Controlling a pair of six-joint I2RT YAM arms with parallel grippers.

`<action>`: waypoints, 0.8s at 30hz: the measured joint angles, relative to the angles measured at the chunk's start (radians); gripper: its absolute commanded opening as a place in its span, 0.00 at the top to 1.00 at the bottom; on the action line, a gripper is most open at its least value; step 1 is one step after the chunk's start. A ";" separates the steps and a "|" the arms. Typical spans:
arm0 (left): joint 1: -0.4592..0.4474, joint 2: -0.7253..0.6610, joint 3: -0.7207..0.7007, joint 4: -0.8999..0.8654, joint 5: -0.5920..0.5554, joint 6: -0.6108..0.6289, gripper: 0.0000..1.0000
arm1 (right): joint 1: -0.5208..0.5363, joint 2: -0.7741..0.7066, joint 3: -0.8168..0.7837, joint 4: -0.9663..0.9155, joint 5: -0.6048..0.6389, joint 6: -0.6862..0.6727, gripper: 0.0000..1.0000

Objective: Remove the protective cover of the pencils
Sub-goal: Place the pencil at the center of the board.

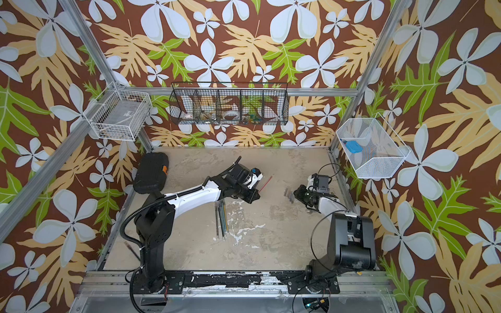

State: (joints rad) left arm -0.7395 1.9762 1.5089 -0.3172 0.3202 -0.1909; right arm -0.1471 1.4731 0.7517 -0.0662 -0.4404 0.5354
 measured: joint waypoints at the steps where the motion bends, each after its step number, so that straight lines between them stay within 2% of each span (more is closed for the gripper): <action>1: 0.015 0.007 0.004 0.000 -0.003 0.000 1.00 | 0.000 -0.039 -0.025 0.003 -0.004 -0.001 0.74; 8: 0.109 0.060 0.023 -0.007 -0.081 -0.003 1.00 | 0.000 -0.369 -0.212 -0.014 -0.031 -0.057 0.75; 15: 0.142 0.208 0.184 -0.100 -0.181 0.020 1.00 | 0.000 -0.656 -0.306 -0.061 0.000 -0.129 0.75; 19: 0.162 0.266 0.281 -0.155 -0.222 0.035 1.00 | 0.001 -0.720 -0.316 -0.053 0.003 -0.136 0.75; 24: 0.181 0.302 0.340 -0.198 -0.238 0.051 1.00 | 0.001 -0.716 -0.319 -0.055 0.022 -0.140 0.75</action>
State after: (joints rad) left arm -0.5583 2.2784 1.8488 -0.5148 0.0822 -0.1402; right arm -0.1463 0.7574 0.4332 -0.1207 -0.4187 0.3954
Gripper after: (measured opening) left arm 0.101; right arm 0.250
